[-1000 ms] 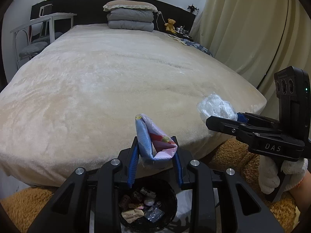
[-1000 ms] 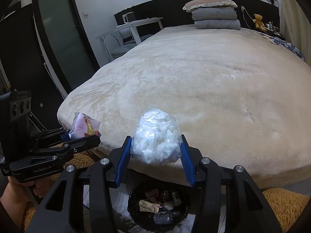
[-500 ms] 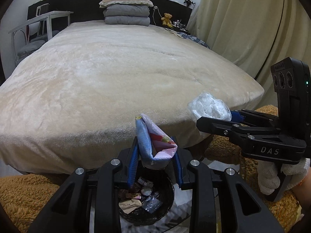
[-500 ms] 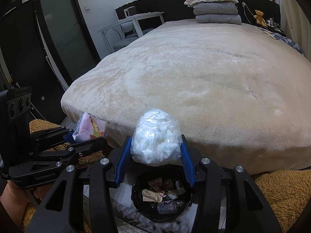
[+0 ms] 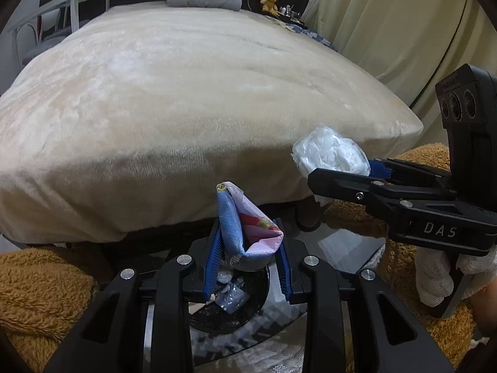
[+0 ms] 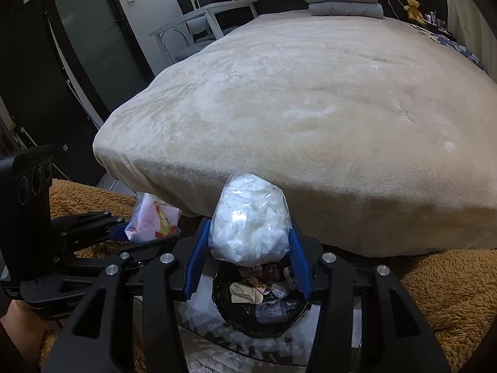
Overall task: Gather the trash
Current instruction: 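Carry the blue cup and white bag down over the black bin, then open both tools to drop the cup and white bag into the bin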
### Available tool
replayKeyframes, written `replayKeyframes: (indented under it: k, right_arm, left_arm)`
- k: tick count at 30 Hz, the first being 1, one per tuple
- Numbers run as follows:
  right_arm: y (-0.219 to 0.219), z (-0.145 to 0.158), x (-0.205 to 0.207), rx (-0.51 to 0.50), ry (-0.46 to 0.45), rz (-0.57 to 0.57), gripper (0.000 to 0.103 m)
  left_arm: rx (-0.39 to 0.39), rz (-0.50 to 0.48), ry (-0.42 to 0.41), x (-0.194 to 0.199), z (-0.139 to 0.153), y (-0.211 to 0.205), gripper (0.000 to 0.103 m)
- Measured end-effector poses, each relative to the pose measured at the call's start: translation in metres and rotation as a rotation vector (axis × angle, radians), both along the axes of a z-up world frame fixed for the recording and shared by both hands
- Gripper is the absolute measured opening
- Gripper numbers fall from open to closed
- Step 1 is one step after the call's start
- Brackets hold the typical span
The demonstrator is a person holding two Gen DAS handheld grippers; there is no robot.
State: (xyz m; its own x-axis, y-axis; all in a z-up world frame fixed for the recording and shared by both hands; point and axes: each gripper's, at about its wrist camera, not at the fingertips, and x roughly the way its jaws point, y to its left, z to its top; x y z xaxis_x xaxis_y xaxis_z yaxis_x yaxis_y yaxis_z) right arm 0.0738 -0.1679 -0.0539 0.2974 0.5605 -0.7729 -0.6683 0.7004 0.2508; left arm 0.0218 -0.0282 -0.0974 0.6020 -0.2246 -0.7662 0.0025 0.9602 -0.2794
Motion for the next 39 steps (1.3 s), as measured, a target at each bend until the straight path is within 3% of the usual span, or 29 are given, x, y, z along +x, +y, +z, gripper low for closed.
replayKeyframes:
  k: [9,13,20,34,36,37,38,39]
  right_arm:
    - [0.011,-0.042,0.014,-0.100,0.229,0.001,0.049]
    - [0.015,-0.060,0.022,-0.134,0.330,-0.018,0.049]
    - [0.014,-0.081,0.031,-0.174,0.430,-0.073,0.050]
    - [0.010,-0.084,0.034,-0.163,0.449,-0.099,0.051]
    - [0.008,-0.084,0.036,-0.150,0.460,-0.107,0.055]
    - [0.008,-0.085,0.036,-0.144,0.467,-0.114,0.061]
    - [0.006,-0.085,0.037,-0.139,0.469,-0.123,0.066]
    - [0.004,-0.084,0.038,-0.137,0.467,-0.130,0.066]
  left_arm:
    - [-0.058,0.018,0.198,0.013,-0.038,0.007,0.030]
    - [-0.054,0.014,0.244,0.016,-0.046,0.006,0.030]
    - [-0.058,0.025,0.301,0.016,-0.055,0.004,0.030]
    - [-0.047,0.030,0.310,0.017,-0.058,0.005,0.032]
    - [-0.039,0.041,0.309,0.017,-0.057,0.005,0.040]
    - [-0.036,0.048,0.306,0.017,-0.056,0.006,0.052]
    - [-0.033,0.053,0.297,0.016,-0.054,0.006,0.058]
    - [-0.036,0.056,0.289,0.016,-0.053,0.007,0.058]
